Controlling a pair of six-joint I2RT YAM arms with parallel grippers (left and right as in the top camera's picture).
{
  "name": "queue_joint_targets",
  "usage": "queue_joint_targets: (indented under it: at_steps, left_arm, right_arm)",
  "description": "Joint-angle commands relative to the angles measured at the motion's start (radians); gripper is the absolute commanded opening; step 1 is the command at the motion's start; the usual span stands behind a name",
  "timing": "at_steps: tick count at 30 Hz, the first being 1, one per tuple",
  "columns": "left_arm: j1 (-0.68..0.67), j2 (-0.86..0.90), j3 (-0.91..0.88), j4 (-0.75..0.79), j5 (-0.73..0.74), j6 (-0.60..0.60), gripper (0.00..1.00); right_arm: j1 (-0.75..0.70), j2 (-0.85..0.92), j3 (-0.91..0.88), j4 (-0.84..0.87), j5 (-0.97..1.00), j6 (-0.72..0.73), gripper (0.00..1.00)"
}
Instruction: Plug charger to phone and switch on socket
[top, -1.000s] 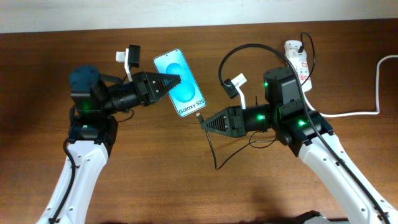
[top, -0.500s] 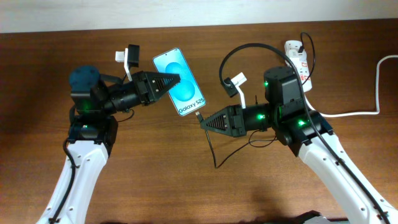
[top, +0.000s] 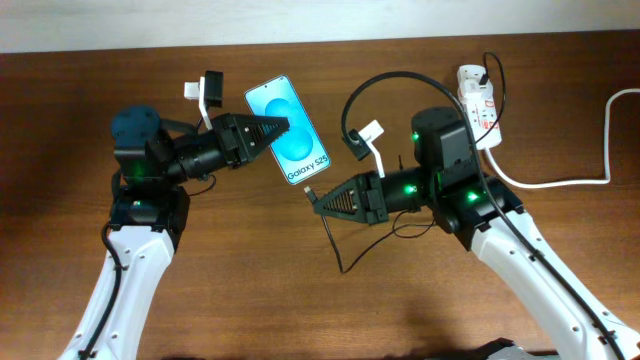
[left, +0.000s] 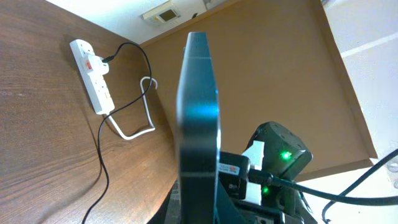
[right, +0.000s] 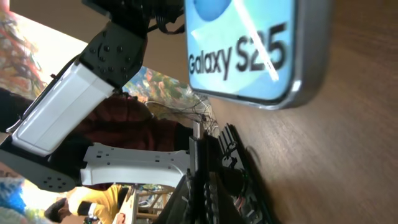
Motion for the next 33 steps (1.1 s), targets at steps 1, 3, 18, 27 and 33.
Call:
queue_joint_targets:
  at_steps: [1,3,18,27,33]
  left_arm:
    - [-0.004,-0.006,0.014,0.008,0.001,-0.005,0.0]
    - [-0.004,-0.006,0.014,0.008,0.002,-0.005,0.0]
    - [-0.004,-0.006,0.014,0.008,0.02,-0.005,0.0]
    - [-0.003,-0.006,0.014,0.008,0.042,-0.005,0.0]
    - [-0.003,-0.006,0.014,0.008,0.042,-0.005,0.0]
  right_arm:
    - [-0.015,0.001,0.006,0.007,0.027,0.013,0.04]
    - [-0.015,0.001,0.006,0.008,0.036,0.017,0.04]
    - [-0.015,0.001,0.006,0.027,0.047,0.039,0.04]
    - [-0.047,0.001,0.006,0.038,0.041,0.061,0.04]
    - [-0.058,0.001,0.006,0.038,0.023,0.061,0.04]
